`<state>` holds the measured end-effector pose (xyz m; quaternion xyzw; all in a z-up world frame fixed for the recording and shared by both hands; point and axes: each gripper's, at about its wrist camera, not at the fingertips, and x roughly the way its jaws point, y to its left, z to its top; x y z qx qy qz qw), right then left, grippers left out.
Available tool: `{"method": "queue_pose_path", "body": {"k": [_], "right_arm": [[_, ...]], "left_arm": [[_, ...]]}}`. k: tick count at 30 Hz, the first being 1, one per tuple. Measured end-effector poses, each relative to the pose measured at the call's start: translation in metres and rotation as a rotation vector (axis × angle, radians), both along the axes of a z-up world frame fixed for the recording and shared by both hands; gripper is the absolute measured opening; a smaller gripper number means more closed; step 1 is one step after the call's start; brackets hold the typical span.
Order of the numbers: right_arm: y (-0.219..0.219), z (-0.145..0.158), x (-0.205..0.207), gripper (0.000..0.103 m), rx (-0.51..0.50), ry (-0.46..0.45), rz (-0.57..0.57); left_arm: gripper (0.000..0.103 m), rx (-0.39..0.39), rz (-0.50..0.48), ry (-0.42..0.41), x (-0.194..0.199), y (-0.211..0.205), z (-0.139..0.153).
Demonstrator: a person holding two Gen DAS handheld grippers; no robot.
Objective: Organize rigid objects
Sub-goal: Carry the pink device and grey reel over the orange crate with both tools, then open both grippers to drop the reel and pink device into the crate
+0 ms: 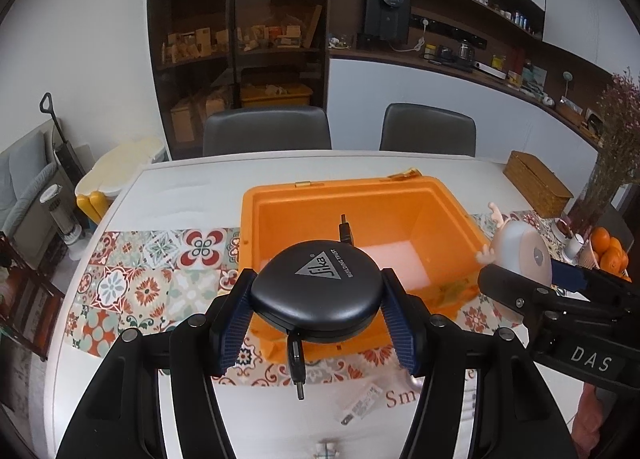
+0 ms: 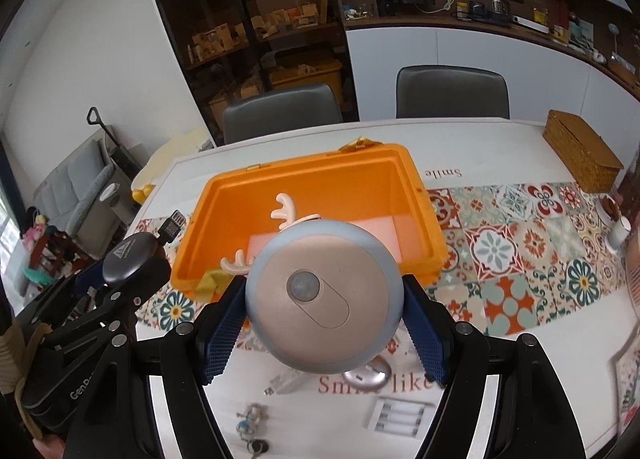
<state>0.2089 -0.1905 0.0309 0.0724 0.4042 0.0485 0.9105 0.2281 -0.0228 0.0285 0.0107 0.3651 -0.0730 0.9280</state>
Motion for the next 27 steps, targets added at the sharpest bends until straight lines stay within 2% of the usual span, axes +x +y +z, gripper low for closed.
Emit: {"method": "queue_pose_path", "body": {"k": [9, 17, 27], "right_arm": [[0.006, -0.004, 0.037, 0.075, -0.021, 0.024, 0.015], [0.008, -0.013, 0.071, 0.075, -0.058, 0.068, 0.021], [0.007, -0.043, 0.117, 0.075, -0.077, 0.197, 0.044]], "left_arm": [[0.061, -0.003, 0.01, 0.037, 0.031, 0.0, -0.006], [0.061, 0.029, 0.008, 0.071, 0.059, -0.005, -0.019], [0.061, 0.038, 0.006, 0.186, 0.095, -0.007, -0.05]]}}
